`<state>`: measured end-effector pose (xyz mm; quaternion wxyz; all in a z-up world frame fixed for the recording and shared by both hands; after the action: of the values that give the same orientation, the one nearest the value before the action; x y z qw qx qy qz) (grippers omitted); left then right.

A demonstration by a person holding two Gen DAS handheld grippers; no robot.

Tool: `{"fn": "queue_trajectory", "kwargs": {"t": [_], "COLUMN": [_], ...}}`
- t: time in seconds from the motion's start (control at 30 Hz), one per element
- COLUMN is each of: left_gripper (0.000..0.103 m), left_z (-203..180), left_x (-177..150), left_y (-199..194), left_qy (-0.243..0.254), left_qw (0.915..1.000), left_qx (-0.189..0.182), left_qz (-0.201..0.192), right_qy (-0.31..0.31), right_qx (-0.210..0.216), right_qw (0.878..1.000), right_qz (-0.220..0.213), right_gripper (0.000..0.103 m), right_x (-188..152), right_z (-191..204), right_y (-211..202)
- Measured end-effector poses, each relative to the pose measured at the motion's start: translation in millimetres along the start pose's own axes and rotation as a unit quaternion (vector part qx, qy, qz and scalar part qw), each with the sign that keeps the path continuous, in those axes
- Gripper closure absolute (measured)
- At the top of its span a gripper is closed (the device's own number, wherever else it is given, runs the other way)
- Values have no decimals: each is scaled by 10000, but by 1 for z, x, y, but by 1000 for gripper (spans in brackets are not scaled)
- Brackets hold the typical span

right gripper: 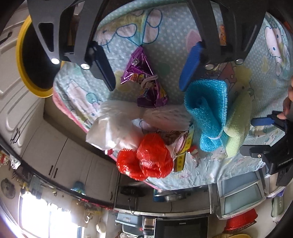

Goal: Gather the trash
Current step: 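Grasp the green mesh scrubber with the left tool while the right tool grasps the purple wrapper, then carry the purple wrapper to the yellow bin and release it with the right tool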

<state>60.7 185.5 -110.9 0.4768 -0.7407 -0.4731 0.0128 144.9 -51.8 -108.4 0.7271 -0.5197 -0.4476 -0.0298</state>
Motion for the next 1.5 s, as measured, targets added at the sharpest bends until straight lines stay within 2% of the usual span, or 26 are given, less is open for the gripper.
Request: {"fn": "queue_trajectory", "kwargs": {"t": [0.13, 0.2, 0.23, 0.33, 0.5, 0.73, 1.17, 1.37, 1.5], "left_gripper": [12, 18, 25, 33, 38, 47, 48, 48, 48], "left_z": [6, 6, 7, 9, 8, 10, 0, -32, -60], "left_x": [1, 4, 6, 7, 7, 6, 5, 8, 9], "left_y": [7, 9, 10, 14, 15, 6, -48, -71, -74], "left_qy": [-343, -390, -414, -482, -359, -118, 598, 1140, 1452], "left_qw": [9992, 9990, 9989, 9985, 9993, 9998, 9966, 9888, 9834], "left_qx": [-180, -207, -217, -176, -57, -132, 22, -20, -158], "left_qz": [77, 72, 78, 173, 106, 14, -568, -961, -1074], "right_qy": [54, 38, 25, 35, 52, 321, 516, 494, 631], "right_qx": [106, 141, 127, 143, 196, 448, 996, 1060, 1031], "right_qw": [9998, 9996, 9996, 9995, 9992, 9982, 9936, 9931, 9923], "right_qz": [172, 238, 250, 277, 331, 240, 104, -81, -273], "right_gripper": [47, 50, 51, 54, 66, 75, 76, 76, 76], "right_x": [0, 1, 1, 1, 0, -2, -7, -2, 4], "right_z": [-2, -2, -2, -3, -6, -11, -10, -4, -13], "right_y": [10, 14, 16, 18, 19, 6, -35, -55, -69]}}
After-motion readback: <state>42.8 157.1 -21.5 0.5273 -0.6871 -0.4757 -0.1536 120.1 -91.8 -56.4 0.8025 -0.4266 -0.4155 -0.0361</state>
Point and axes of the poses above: each gripper's, at about its wrist camera, not at the fingertips, and y roughly the way its jaws point, z to its left, x to its top, the point moved 4 cm from there along y, roughly the way its jaws point, and after that the axes turned 10 degrees about y, right-handed, at the moved point
